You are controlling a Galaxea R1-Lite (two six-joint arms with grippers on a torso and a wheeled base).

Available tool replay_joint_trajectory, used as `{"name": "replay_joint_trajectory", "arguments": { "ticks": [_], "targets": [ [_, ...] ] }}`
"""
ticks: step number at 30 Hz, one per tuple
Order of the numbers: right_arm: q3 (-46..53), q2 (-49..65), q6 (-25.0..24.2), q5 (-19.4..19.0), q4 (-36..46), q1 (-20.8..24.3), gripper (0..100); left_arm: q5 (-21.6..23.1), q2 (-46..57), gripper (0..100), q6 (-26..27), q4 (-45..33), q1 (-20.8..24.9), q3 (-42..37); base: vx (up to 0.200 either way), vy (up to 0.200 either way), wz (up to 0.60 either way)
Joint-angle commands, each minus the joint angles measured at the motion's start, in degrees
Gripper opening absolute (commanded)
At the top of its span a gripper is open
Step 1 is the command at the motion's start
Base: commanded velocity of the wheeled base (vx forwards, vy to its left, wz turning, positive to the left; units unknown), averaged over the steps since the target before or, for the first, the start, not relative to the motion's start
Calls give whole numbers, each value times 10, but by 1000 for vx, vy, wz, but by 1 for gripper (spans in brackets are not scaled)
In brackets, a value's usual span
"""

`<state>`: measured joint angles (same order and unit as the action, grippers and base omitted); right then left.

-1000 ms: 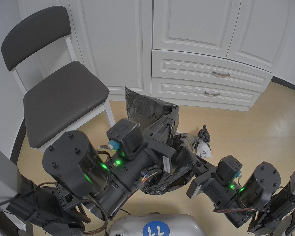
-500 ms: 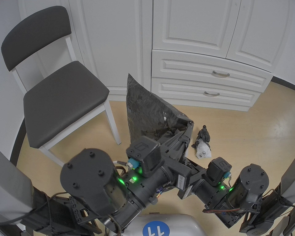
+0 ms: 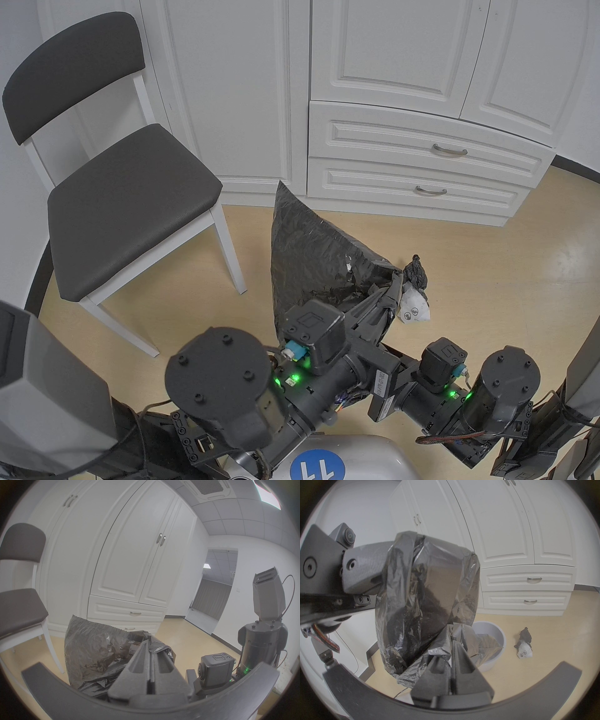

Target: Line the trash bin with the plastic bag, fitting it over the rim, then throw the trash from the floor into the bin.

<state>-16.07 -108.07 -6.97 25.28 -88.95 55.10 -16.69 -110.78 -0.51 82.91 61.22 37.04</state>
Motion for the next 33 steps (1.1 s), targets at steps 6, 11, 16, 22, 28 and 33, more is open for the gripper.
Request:
{"name": "replay_joint_trajectory", "arguments": {
  "ticks": [6,11,16,22,28,33],
  "targets": [
    [24,8,1,-1,-10,-9,0,1,-9,0,-21,-6,-17,-4,0,0,0],
    [33,5,3,-1,-10,-19,0,1,-40,0,-29,-1,-33,-2,0,0,0],
    [40,1,5,-1,-10,-21,0,1,-57,0,-44,1,-52,0,0,0,0],
    [49,-2,5,-2,-10,-20,0,1,-54,0,-63,1,-57,-2,0,0,0],
    [78,-6,41,-1,-10,-34,0,12,-62,0,-94,2,-48,-2,0,0,0],
    [106,1,95,-5,-10,-61,0,74,-67,0,-152,23,-42,-6,0,0,0]
  ]
}}
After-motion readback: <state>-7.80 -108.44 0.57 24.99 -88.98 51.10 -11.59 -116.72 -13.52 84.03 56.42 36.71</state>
